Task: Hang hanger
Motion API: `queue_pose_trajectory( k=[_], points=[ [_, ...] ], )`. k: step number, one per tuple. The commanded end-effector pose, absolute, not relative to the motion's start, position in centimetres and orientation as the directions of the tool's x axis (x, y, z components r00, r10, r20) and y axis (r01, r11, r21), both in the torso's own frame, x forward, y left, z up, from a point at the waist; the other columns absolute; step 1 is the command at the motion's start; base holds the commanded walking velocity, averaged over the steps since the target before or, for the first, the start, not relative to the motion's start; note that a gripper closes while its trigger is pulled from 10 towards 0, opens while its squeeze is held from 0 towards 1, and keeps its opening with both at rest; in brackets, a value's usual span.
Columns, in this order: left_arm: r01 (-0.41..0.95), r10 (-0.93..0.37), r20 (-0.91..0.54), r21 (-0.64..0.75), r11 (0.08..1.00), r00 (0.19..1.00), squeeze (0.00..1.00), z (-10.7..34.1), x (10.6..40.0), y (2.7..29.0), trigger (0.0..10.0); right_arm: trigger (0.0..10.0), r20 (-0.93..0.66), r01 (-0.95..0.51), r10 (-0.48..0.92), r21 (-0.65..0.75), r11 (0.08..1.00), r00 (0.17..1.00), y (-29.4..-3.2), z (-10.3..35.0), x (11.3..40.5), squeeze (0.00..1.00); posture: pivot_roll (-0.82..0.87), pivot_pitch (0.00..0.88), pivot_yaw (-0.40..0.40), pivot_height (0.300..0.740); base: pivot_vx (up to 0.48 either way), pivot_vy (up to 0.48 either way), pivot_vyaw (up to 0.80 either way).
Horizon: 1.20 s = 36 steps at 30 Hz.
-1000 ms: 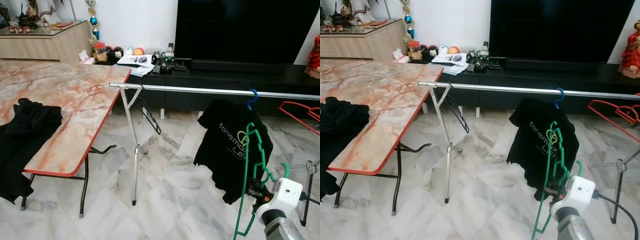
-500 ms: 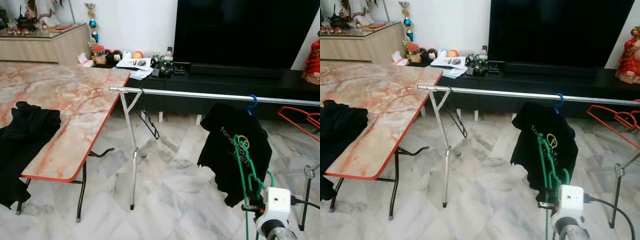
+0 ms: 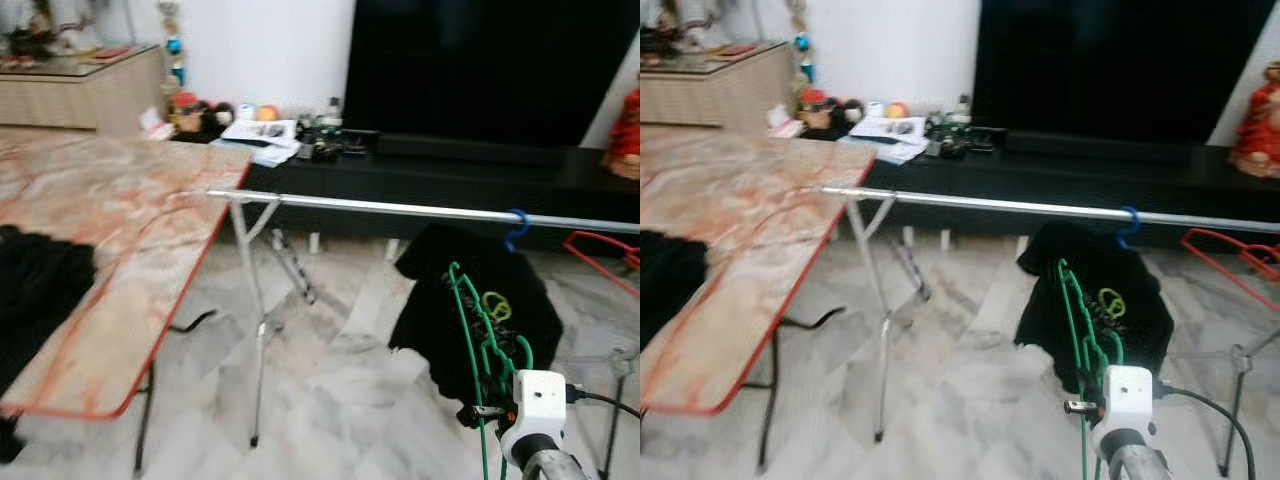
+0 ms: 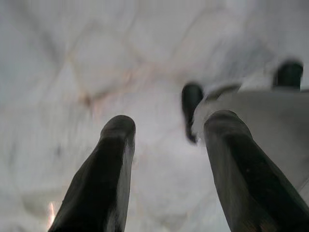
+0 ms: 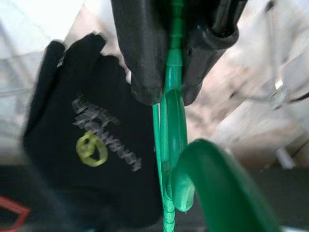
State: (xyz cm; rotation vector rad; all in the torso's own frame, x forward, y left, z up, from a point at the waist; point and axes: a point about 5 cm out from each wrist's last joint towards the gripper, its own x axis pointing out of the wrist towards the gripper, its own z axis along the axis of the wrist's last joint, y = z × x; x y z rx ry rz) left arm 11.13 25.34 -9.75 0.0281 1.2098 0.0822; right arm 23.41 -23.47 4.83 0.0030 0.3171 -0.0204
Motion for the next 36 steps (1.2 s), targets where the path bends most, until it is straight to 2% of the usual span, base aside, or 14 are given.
queue_pose_trajectory(
  k=[1, 9, 16, 20, 27, 31, 33, 36],
  points=[
    [-0.027, 0.057, -0.933, 0.050, 0.998, 0.354, 0.00, -9.9, 11.3, 24.7, 10.0, 10.0, -0.288, 0.024, -0.022, 0.003, 1.000, 0.958, -23.7, 5.2, 23.6, 0.00, -0.05, 0.000, -0.012, 0.740, 0.394, 0.000, 0.00],
    [-0.016, 0.050, -0.934, 0.048, 0.999, 0.353, 0.00, -9.8, 11.4, 24.7, 10.0, 10.0, -0.308, 0.004, -0.010, -0.018, 1.000, 0.951, -23.5, 4.7, 24.2, 0.00, -0.04, 0.000, -0.012, 0.740, 0.395, 0.000, 0.00],
    [-0.007, 0.040, -0.934, 0.041, 0.999, 0.355, 0.00, -9.7, 11.8, 24.6, 10.0, 10.0, -0.400, 0.036, -0.041, -0.020, 0.999, 0.916, -23.9, 3.2, 24.1, 0.00, -0.03, 0.000, -0.018, 0.740, 0.385, 0.000, 0.57],
    [-0.004, 0.027, -0.930, 0.028, 1.000, 0.368, 0.00, -9.7, 12.2, 24.3, 10.0, 10.0, -0.464, 0.058, -0.064, -0.027, 0.998, 0.884, -23.6, 2.0, 24.0, 0.00, -0.03, 0.007, -0.014, 0.740, 0.000, 0.000, 0.00],
    [0.025, 0.014, -0.933, 0.025, 0.999, 0.361, 0.00, -9.7, 12.4, 24.2, 10.0, 10.0, -0.372, 0.053, -0.025, 0.064, 0.997, 0.928, -23.2, 3.6, 27.3, 0.00, -0.04, 0.020, 0.003, 0.740, 0.000, 0.000, 0.00],
    [0.030, 0.011, -0.932, 0.023, 0.999, 0.362, 0.00, -9.7, 12.5, 24.1, 10.0, 10.0, -0.354, 0.015, 0.005, 0.053, 0.998, 0.935, -22.7, 4.2, 28.9, 0.00, -0.03, 0.024, 0.010, 0.740, 0.000, 0.000, 0.00],
    [0.039, 0.009, -0.932, 0.024, 0.999, 0.363, 0.00, -9.6, 12.6, 24.1, 10.0, 10.0, -0.347, 0.030, -0.016, 0.034, 0.999, 0.938, -22.9, 4.6, 30.3, 0.00, -0.01, 0.027, 0.012, 0.740, 0.000, 0.000, 0.00],
    [0.044, 0.006, -0.932, 0.023, 0.999, 0.363, 0.00, -9.6, 12.7, 24.1, 10.0, 10.0, -0.351, 0.065, -0.048, 0.036, 0.997, 0.935, -23.2, 4.8, 30.9, 0.00, 0.00, 0.028, 0.014, 0.740, 0.000, 0.000, 0.00]
  ],
)
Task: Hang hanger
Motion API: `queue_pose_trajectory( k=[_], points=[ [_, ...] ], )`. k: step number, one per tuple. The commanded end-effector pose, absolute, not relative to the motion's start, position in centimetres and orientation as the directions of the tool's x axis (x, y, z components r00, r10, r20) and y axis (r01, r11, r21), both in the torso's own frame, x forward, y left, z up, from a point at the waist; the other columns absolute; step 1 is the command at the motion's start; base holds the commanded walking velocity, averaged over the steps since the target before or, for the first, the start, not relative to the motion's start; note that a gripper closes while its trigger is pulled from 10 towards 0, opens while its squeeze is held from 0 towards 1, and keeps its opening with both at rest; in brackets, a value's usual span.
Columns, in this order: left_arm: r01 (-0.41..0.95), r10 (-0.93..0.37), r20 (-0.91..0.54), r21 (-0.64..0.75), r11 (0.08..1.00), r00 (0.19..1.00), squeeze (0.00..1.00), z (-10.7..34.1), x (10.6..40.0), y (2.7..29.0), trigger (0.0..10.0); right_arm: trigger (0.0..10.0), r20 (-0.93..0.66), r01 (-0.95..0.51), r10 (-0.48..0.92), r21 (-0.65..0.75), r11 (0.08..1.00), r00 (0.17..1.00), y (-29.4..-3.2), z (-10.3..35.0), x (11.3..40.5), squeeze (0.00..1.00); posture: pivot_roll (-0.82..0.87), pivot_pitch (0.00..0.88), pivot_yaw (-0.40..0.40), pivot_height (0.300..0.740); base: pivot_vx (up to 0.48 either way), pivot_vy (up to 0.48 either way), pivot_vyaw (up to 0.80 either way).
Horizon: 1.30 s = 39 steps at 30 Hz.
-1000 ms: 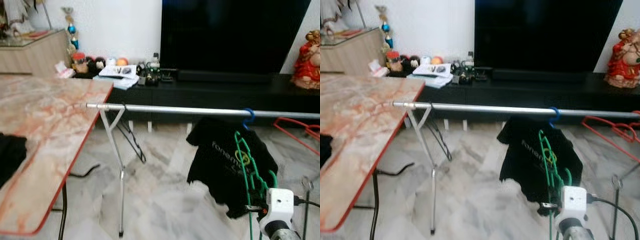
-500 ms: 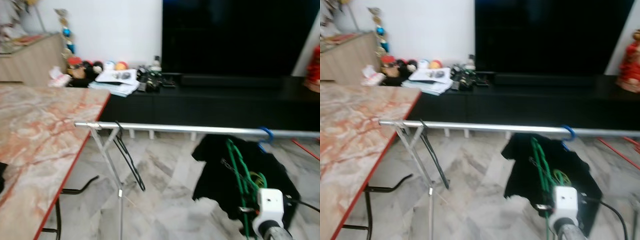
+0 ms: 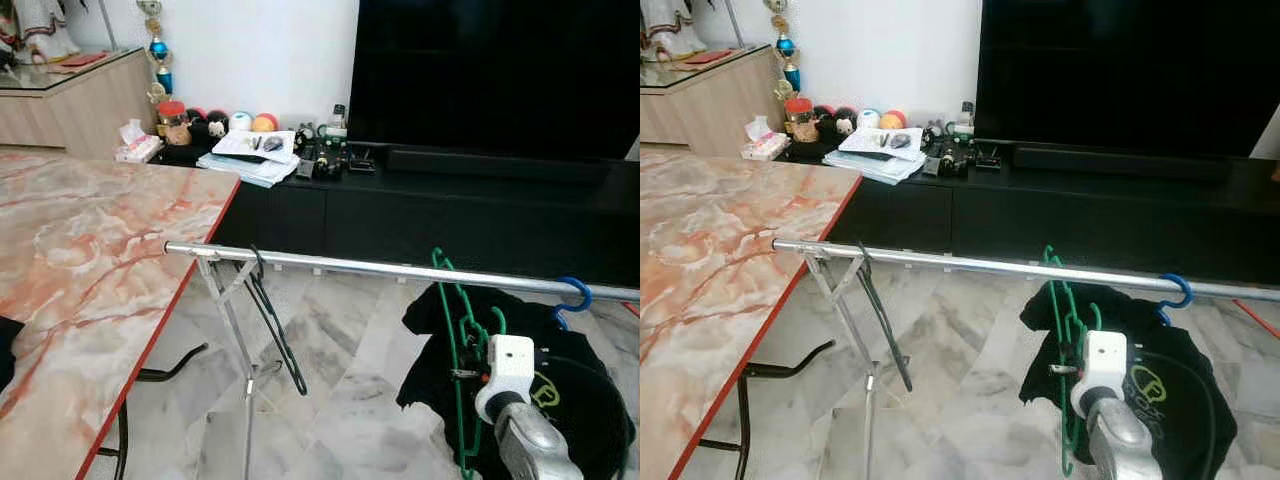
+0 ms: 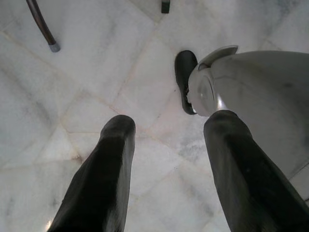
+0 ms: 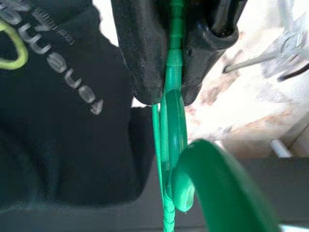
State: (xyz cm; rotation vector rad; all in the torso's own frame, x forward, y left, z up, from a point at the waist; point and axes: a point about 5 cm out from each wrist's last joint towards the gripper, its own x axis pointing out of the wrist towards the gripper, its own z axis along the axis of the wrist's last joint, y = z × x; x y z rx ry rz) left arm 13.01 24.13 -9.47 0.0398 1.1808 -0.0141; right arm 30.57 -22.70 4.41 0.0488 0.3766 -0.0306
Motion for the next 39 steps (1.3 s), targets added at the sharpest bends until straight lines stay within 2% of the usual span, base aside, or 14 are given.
queue_pose_trajectory(
  k=[1, 14, 23, 31, 39],
  points=[
    [0.045, 0.002, -0.932, 0.020, 0.999, 0.361, 0.00, -9.6, 12.7, 24.1, 10.0, 10.0, -0.380, 0.100, -0.080, 0.032, 0.994, 0.922, -23.5, 4.8, 31.4, 0.00, 0.00, 0.027, 0.014, 0.740, 0.000, 0.000, 0.00],
    [0.056, 0.002, -0.937, 0.023, 0.998, 0.350, 0.00, -9.6, 12.6, 24.1, 10.0, 10.0, -0.434, 0.100, -0.079, 0.026, 0.995, 0.898, -22.8, 5.2, 33.4, 0.00, 0.03, 0.029, 0.020, 0.740, 0.000, 0.000, 0.00],
    [0.071, -0.002, -0.938, 0.025, 0.997, 0.346, 0.00, -9.6, 12.4, 24.3, 10.0, 10.0, -0.322, 0.147, -0.121, 0.057, 0.987, 0.939, -23.5, 7.5, 34.8, 0.00, 0.05, 0.037, 0.026, 0.740, 0.000, 0.000, 0.00],
    [0.091, -0.021, -0.946, 0.009, 0.996, 0.323, 0.00, -9.6, 12.1, 24.4, 10.0, 10.0, -0.416, 0.215, -0.187, 0.022, 0.976, 0.890, -23.8, 6.9, 34.8, 0.00, 0.07, 0.047, 0.035, 0.740, 0.000, 0.000, 0.00],
    [0.097, -0.019, -0.950, 0.012, 0.995, 0.312, 0.00, -9.7, 11.6, 24.8, 10.0, 10.0, -0.404, 0.214, -0.181, 0.038, 0.976, 0.897, -23.5, 8.1, 35.7, 0.00, 0.09, 0.066, 0.043, 0.740, 0.000, 0.000, 0.00]
  ],
)
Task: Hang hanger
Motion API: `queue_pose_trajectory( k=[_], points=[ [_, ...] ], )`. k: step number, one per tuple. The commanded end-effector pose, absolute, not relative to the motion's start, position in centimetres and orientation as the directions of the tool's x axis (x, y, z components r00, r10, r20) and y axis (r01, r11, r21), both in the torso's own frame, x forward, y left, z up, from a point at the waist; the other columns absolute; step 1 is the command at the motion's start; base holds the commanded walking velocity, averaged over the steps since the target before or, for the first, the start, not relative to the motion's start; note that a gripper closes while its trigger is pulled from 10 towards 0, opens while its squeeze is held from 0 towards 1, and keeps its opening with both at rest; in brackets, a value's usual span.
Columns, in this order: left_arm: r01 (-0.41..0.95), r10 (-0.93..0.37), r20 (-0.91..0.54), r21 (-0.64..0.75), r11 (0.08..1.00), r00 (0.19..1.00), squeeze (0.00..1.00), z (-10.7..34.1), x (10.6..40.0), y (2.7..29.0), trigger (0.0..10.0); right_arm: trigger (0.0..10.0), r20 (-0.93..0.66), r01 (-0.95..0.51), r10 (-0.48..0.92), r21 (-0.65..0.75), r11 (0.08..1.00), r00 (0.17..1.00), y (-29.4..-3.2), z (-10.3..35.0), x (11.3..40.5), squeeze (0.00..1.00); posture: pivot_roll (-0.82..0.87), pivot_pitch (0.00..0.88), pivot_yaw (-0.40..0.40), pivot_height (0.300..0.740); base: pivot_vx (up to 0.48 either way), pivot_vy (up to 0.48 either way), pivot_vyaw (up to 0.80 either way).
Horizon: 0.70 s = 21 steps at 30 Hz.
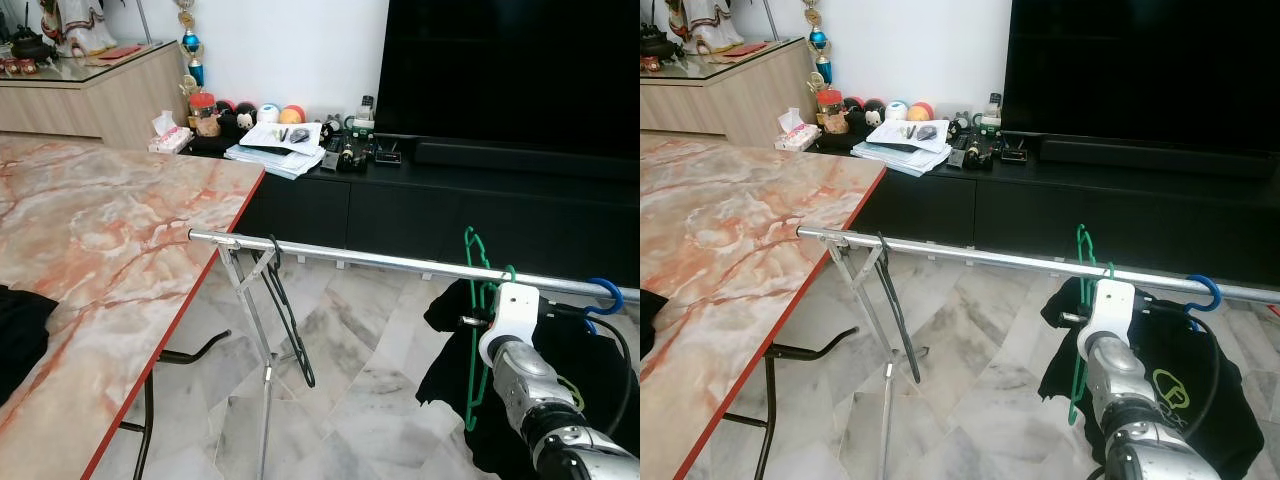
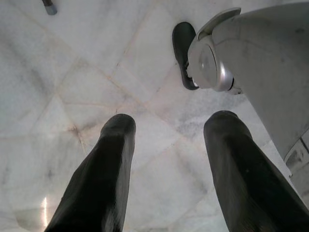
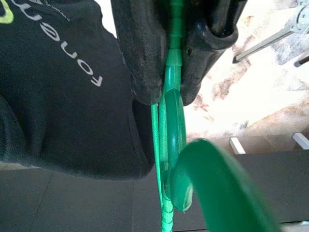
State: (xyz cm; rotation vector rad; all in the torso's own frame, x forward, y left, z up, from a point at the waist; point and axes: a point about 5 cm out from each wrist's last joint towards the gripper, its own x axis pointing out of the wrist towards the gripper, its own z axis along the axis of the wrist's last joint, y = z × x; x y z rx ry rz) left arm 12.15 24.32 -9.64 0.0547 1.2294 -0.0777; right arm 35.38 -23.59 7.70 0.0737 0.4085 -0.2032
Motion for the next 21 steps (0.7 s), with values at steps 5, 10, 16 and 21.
queue_pose_trajectory(
  k=[5, 10, 16, 21],
  points=[
    [0.099, -0.019, -0.956, 0.010, 0.995, 0.293, 0.00, -9.7, 11.0, 25.1, 10.0, 10.0, -0.425, 0.213, -0.176, 0.042, 0.976, 0.888, -23.2, 8.1, 35.8, 0.00, 0.10, 0.078, 0.049, 0.740, 0.000, 0.000, 0.00],
    [0.113, -0.031, -0.960, 0.001, 0.994, 0.280, 0.00, -9.7, 10.9, 25.2, 10.0, 10.0, -0.497, 0.200, -0.148, 0.052, 0.979, 0.855, -22.7, 6.9, 35.2, 0.00, 0.11, 0.080, 0.052, 0.740, 0.000, 0.000, 0.00],
    [0.120, -0.036, -0.958, -0.001, 0.993, 0.283, 0.00, -9.7, 11.0, 25.2, 10.0, 10.0, -0.502, 0.197, -0.143, 0.056, 0.979, 0.853, -22.8, 6.4, 34.9, 0.00, 0.10, 0.078, 0.051, 0.740, 0.000, 0.000, 0.00],
    [0.123, -0.036, -0.957, -0.001, 0.992, 0.288, 0.00, -9.7, 11.2, 25.1, 10.0, 10.0, -0.440, 0.188, -0.146, 0.054, 0.981, 0.886, -23.3, 7.1, 35.1, 1.00, 0.09, 0.076, 0.051, 0.740, 0.000, 0.000, 0.00]
  ],
)
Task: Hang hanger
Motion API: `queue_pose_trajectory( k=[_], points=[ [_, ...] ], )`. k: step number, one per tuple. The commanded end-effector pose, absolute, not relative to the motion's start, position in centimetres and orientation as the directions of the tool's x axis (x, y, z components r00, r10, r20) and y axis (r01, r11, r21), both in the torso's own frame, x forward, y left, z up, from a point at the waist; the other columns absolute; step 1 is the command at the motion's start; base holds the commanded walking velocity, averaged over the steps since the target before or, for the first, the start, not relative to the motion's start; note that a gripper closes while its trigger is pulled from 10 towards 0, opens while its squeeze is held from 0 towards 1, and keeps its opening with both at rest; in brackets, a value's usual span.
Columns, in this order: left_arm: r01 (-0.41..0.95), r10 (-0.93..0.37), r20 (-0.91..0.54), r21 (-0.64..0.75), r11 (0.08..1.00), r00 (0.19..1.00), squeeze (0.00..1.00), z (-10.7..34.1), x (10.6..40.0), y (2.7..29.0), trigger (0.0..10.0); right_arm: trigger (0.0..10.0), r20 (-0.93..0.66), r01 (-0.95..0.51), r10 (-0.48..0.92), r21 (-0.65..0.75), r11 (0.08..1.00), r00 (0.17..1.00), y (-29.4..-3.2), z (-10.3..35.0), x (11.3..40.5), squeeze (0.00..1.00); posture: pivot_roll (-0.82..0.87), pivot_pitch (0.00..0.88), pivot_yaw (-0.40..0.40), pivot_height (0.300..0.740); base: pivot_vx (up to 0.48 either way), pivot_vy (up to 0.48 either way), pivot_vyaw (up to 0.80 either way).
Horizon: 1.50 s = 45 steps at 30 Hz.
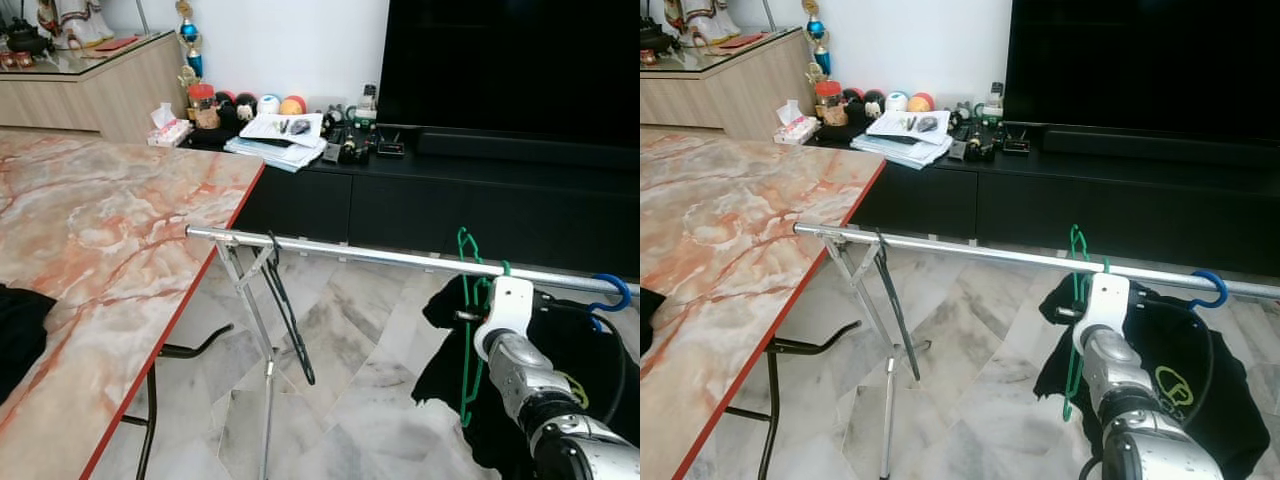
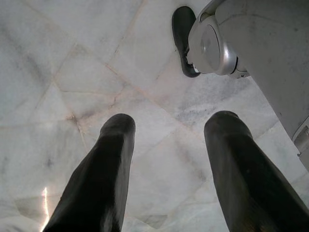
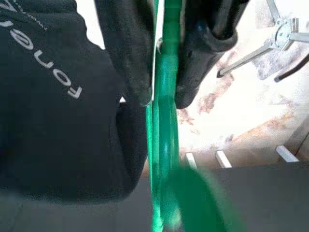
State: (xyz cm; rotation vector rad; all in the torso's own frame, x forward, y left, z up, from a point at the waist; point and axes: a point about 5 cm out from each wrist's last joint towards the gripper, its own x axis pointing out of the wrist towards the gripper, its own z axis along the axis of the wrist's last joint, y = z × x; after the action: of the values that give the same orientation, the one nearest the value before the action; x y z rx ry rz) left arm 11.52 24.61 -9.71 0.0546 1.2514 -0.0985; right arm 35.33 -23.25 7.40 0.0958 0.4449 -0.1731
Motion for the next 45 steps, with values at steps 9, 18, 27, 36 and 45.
queue_pose_trajectory(
  k=[9, 18, 27, 36, 45],
  points=[
    [0.131, -0.046, -0.956, -0.008, 0.991, 0.289, 0.00, -9.7, 11.4, 24.9, 10.0, 10.0, -0.386, 0.188, -0.161, 0.035, 0.982, 0.908, -24.2, 7.0, 34.6, 1.00, 0.08, 0.078, 0.047, 0.740, 0.000, 0.000, 0.00],
    [0.137, -0.060, -0.956, -0.021, 0.990, 0.286, 0.00, -9.7, 11.4, 24.6, 10.0, 10.0, -0.291, 0.169, -0.147, 0.053, 0.984, 0.945, -24.5, 7.1, 34.1, 0.98, 0.06, 0.076, 0.036, 0.740, 0.000, 0.000, 0.00],
    [0.151, -0.069, -0.957, -0.026, 0.988, 0.283, 0.00, -9.8, 11.5, 24.3, 10.0, 10.0, -0.084, 0.131, -0.125, 0.066, 0.989, 0.989, -23.8, 7.2, 32.1, 0.91, 0.04, 0.072, 0.027, 0.740, 0.000, 0.000, 0.00],
    [0.152, -0.076, -0.955, -0.033, 0.988, 0.286, 0.00, -9.8, 11.5, 24.1, 10.0, 10.0, 0.088, 0.134, -0.140, 0.068, 0.989, 0.986, -23.7, 8.1, 28.4, 0.43, 0.02, 0.064, 0.016, 0.740, 0.000, 0.000, 0.00],
    [0.154, -0.078, -0.954, -0.035, 0.988, 0.289, 0.00, -9.9, 11.5, 23.9, 10.0, 10.0, -0.012, 0.297, -0.297, 0.044, 0.954, 0.955, -24.2, 5.5, 23.2, 0.00, 0.01, 0.046, 0.002, 0.740, 0.000, 0.000, 0.00]
  ],
)
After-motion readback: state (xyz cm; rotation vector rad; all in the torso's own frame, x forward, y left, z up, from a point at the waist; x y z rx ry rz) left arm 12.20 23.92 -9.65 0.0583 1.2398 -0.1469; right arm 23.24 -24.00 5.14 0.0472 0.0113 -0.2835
